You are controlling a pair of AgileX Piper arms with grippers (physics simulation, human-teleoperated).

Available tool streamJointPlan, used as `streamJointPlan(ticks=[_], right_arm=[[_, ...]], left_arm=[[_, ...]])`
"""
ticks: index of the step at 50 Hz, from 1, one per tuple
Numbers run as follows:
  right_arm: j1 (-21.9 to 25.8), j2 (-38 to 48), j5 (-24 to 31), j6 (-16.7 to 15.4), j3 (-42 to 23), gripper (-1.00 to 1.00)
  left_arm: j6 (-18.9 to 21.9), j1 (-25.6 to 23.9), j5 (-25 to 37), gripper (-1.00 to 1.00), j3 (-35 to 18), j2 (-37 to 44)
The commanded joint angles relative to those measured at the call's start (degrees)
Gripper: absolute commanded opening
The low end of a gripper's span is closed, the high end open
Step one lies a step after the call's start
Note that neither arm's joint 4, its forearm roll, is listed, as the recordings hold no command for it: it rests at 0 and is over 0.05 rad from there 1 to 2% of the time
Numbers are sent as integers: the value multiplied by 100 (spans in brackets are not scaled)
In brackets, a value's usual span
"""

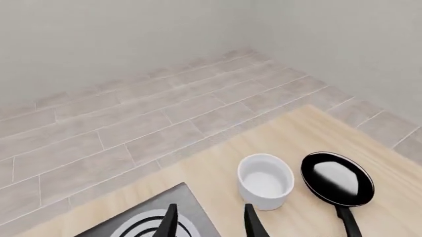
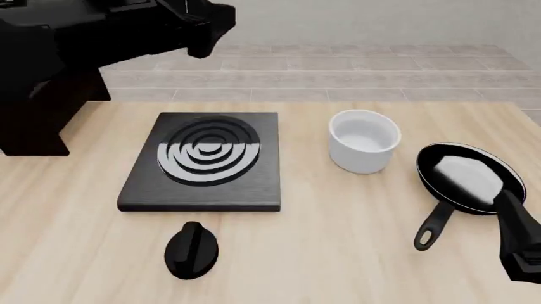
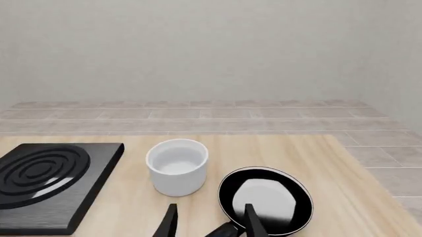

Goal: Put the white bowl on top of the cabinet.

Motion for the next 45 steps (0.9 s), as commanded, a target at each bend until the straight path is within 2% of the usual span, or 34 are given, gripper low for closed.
streamJointPlan(ticks=[1, 6, 8, 14, 20, 27, 31, 37, 45], right_arm=[[1, -18, 2, -16, 1, 100], [2, -16, 0, -16, 0, 100], [-1, 58, -48, 13, 6, 100], [-1, 26, -17, 8, 0, 100], [-1, 9, -1, 8, 1, 100], [0, -36, 28, -8, -2, 100], [-1, -16, 23, 6, -1, 100], [0, -31, 23, -9, -1, 100], [-2, -14, 24, 7, -3, 100]], left_arm=[[49, -429, 232, 100, -824, 897], [82, -612, 351, 100, -1038, 1226], [218, -901, 492, 100, -1112, 1403], [448, -1051, 647, 100, -1392, 1756], [718, -1488, 744, 100, -1599, 1998], [791, -1704, 891, 100, -1870, 2280], [994, -1970, 912, 100, -1955, 2414], [1050, -2115, 1061, 100, -2246, 2699], [1412, -2251, 1281, 100, -2526, 3008]])
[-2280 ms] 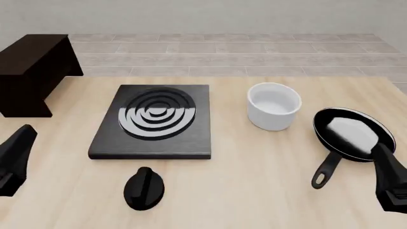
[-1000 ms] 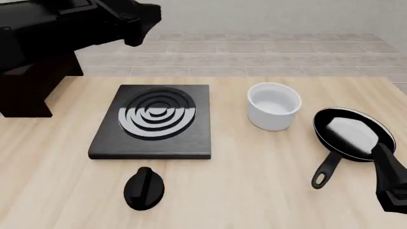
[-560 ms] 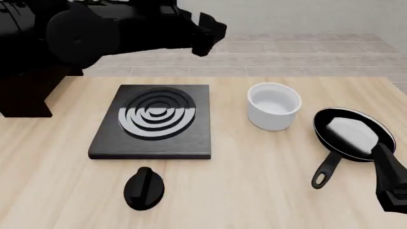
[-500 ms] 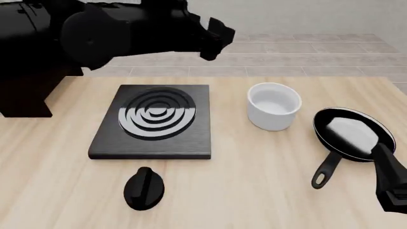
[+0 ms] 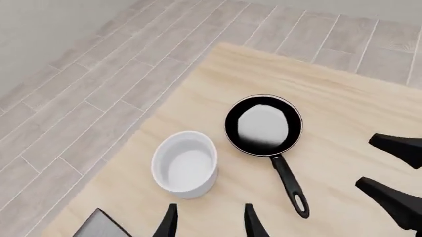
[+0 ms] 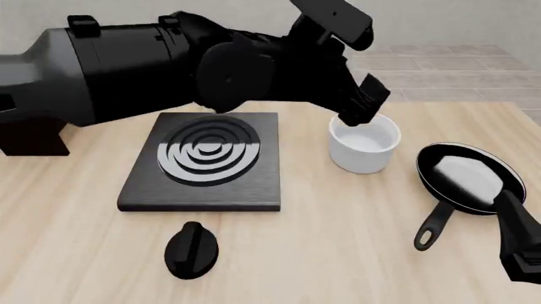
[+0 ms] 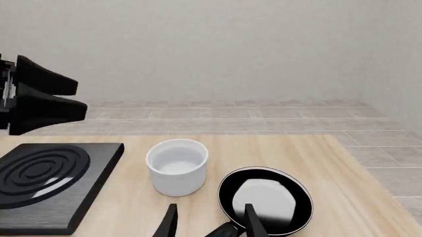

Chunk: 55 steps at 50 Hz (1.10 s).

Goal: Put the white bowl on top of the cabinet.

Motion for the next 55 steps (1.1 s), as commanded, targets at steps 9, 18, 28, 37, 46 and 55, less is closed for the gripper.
streamJointPlan(ticks=[9, 18, 28, 37, 46, 55], right_arm=[[-1, -2, 5, 4, 2, 100], [0, -14, 15, -4, -5, 100], [-1, -5, 4, -3, -1, 100], [-1, 12, -12, -2, 0, 100], [-1, 4, -2, 1, -1, 100], [-2, 24, -25, 1, 3, 100]], left_arm=[[481, -488, 453, 100, -746, 690], [643, -534, 730, 100, -970, 991], [1410, -243, 896, 100, -1182, 1468], [2005, -47, 883, 100, -1392, 1784], [2030, 87, 974, 100, -1838, 2240], [1861, 3, 1240, 100, -2291, 2607]])
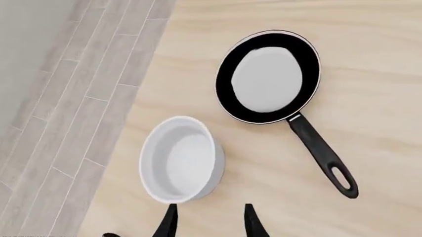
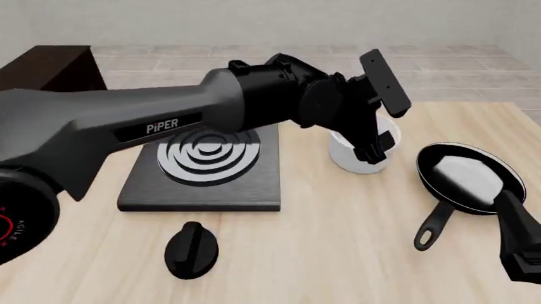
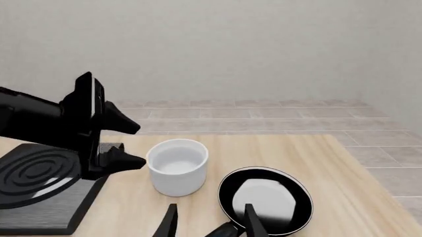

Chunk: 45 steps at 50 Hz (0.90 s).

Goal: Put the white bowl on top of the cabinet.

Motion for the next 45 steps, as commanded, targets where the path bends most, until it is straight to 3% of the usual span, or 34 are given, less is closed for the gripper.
streamJointPlan(ticks=[1, 22, 45], right_arm=[[0, -3, 2, -2, -2, 100], [0, 31, -36, 3, 8, 100], [0, -15, 19, 0, -4, 100]], left_arm=[[-2, -3, 246, 100, -516, 505], [-185, -49, 616, 100, -1016, 1054], [-85, 83, 838, 100, -1474, 1505]])
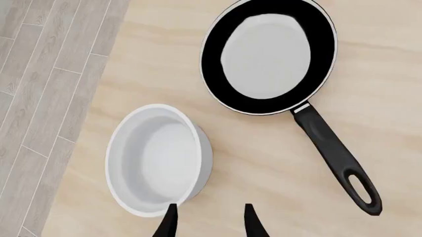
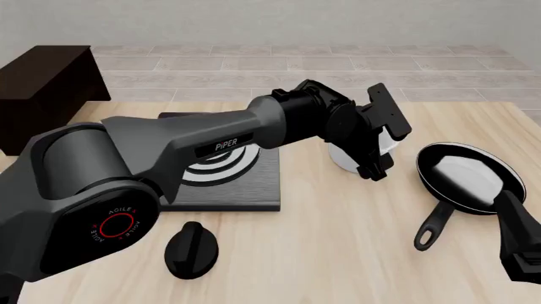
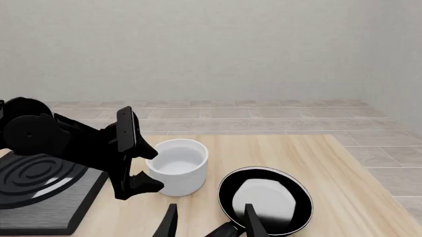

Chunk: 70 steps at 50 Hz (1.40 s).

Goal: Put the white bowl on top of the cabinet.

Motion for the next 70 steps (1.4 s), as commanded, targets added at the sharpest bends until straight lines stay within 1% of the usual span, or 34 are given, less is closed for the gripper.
streamJointPlan(ticks=[1, 7, 10, 14, 19, 23, 25, 29, 33, 37, 39, 42, 44, 46, 49, 51, 53, 55, 58, 60, 61, 63, 64, 66, 70], right_arm=[[0, -19, 19, -3, -3, 100], [0, -6, 7, 0, 0, 100], [0, -1, -3, -2, 3, 100], [0, 5, -8, -1, 3, 100], [0, -1, -2, -1, 2, 100], [0, 3, -10, -2, 6, 100], [0, -1, 1, 1, 2, 100], [0, 2, -1, 1, 2, 100], [0, 16, -15, 1, 0, 100], [0, 24, -23, 0, 0, 100], [0, 16, -16, -2, 0, 100], [0, 29, -32, 0, 3, 100], [0, 21, -19, -1, -1, 100], [0, 40, -43, -2, 3, 100], [0, 27, -27, -2, -1, 100], [0, 58, -61, 0, 5, 100], [0, 40, -41, -1, 1, 100], [0, 43, -46, -2, 3, 100], [0, 17, -14, -2, -5, 100], [0, 20, -16, -1, -5, 100], [0, 16, -11, -1, -6, 100], [0, 23, -21, -1, -3, 100], [0, 21, -18, 0, -3, 100], [1, 35, -36, -1, 1, 100], [2, 27, -28, -4, 0, 100]], left_arm=[[88, 54, 164, 100, -339, 213], [205, 106, 245, 100, -461, 324], [356, 194, 319, 100, -609, 413], [446, 258, 327, 100, -706, 524], [466, 262, 286, 100, -743, 565], [309, 172, 275, 100, -727, 615], [385, 163, 278, 100, -718, 672], [422, 186, 418, 100, -1043, 831], [515, 171, 504, 100, -1259, 1045], [498, 180, 631, 100, -1598, 1277], [394, 155, 757, 100, -1824, 1413], [361, 125, 830, 100, -1904, 1481], [440, 131, 831, 100, -1914, 1509], [467, 175, 925, 100, -2133, 1624], [600, 212, 1032, 100, -2309, 1740], [603, 242, 1158, 100, -2549, 1851], [602, 243, 1221, 100, -2667, 1906], [604, 258, 1361, 100, -2936, 2036], [625, 357, 1736, 100, -3556, 2426], [610, 385, 1890, 100, -3820, 2573], [642, 449, 2052, 100, -4111, 2766], [600, 443, 2252, 100, -4460, 2956], [462, 410, 2337, 100, -4613, 3036], [212, 284, 2421, 100, -4752, 3095], [268, 228, 2437, 100, -4795, 3166]])
